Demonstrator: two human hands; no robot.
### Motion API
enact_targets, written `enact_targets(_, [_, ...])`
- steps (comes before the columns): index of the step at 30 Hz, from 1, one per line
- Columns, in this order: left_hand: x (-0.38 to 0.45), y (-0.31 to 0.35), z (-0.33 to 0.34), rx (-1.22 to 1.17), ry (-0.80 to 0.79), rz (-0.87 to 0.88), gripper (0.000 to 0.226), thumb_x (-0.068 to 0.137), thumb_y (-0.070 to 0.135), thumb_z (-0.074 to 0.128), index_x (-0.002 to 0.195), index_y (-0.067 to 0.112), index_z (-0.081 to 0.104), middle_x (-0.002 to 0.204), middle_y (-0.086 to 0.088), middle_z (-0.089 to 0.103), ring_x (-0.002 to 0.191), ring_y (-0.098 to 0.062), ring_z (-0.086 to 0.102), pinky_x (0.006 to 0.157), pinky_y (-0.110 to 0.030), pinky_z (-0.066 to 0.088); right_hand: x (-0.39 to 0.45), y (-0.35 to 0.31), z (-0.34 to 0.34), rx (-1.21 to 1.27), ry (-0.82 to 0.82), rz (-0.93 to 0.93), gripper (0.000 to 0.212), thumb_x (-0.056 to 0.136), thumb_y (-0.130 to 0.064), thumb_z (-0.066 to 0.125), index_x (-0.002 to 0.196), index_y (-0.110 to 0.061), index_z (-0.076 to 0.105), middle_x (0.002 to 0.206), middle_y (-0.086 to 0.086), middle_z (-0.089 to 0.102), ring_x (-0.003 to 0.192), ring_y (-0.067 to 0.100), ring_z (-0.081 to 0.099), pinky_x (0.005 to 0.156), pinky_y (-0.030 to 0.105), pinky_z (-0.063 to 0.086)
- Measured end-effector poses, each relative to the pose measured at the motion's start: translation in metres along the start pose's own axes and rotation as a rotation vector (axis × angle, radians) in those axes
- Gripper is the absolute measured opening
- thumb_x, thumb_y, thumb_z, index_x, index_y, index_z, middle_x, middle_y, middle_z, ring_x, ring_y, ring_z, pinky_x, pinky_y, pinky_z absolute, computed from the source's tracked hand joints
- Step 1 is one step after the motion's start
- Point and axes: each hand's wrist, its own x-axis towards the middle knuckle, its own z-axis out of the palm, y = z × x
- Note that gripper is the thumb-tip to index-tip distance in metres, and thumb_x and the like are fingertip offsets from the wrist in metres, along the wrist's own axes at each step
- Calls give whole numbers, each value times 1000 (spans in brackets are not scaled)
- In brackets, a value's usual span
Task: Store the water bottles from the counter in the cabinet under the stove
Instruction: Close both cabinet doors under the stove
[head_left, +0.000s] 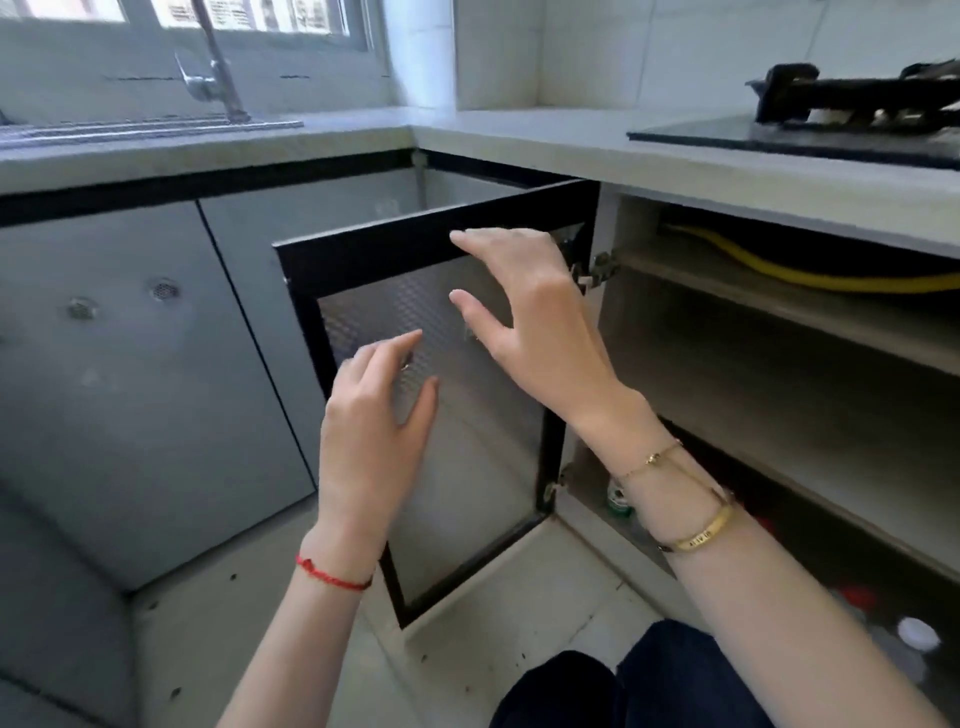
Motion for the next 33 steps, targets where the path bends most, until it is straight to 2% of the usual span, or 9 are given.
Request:
enact_targets(2, [3, -6, -10, 27, 66, -29, 37, 88, 14, 68, 124, 15, 62, 116, 3, 64, 108, -13, 59, 96, -4, 35, 17, -14, 13, 7, 10, -66, 46, 91, -27, 61, 133, -11, 54, 130, 3, 59, 125, 21, 48, 109, 34, 39])
enact_targets(3, [3, -10, -14, 36, 94, -44, 35, 88, 14, 68, 123, 15, 62, 115, 3, 64, 107, -14, 58, 94, -3, 34, 24, -20, 21, 8, 10, -93, 46, 91, -27, 61, 133, -11, 54, 131, 3, 59, 125, 22, 47, 108, 36, 40])
enact_targets(8, [-2, -28, -21, 89, 184, -157, 34, 88, 19, 67, 120, 13, 59, 116, -2, 56, 107, -21, 55, 92, -25, 45, 40, -41, 55, 14, -35, -165, 50, 89, -28, 62, 135, -13, 53, 138, 1, 55, 128, 23, 44, 105, 43, 41])
enact_targets(12, [-1, -43, -15, 105, 184, -242, 47, 85, 19, 71, 126, 8, 49, 122, -7, 52, 112, -25, 53, 94, -40, 49, 43, -46, 69, 13, -51, -173, 50, 89, -29, 61, 136, -14, 53, 140, 0, 54, 127, 24, 45, 105, 45, 41])
enact_targets(17, [1, -52, -6, 88, 105, -290, 74, 86, 20, 70, 147, 5, 30, 138, -11, 50, 126, -27, 49, 105, -41, 45, 42, -45, 76, 8, -75, -154, 49, 88, -29, 62, 135, -15, 54, 138, -1, 56, 127, 22, 45, 104, 45, 42])
enact_targets(20, [3, -55, -3, 86, 81, -280, 75, 87, 20, 69, 148, 3, 29, 141, -14, 48, 127, -30, 49, 107, -44, 44, 41, -45, 77, 26, -88, -140, 48, 88, -28, 62, 134, -14, 54, 138, -1, 56, 128, 21, 45, 106, 45, 41])
enact_targets(25, [1, -51, -2, 60, 89, -264, 69, 88, 13, 66, 146, 0, 33, 135, -15, 45, 126, -30, 48, 106, -40, 44, 40, -47, 71, 39, -52, -140, 48, 89, -28, 61, 134, -12, 53, 129, 0, 59, 124, 22, 47, 105, 41, 42])
enact_targets(33, [-24, -27, 2, -111, 229, -162, 35, 97, 14, 55, 131, 7, 48, 117, -3, 50, 100, -12, 55, 87, -20, 48, 24, -52, 50, 0, 20, -159, 45, 90, -37, 62, 129, -15, 59, 118, 7, 55, 115, 24, 48, 98, 40, 45])
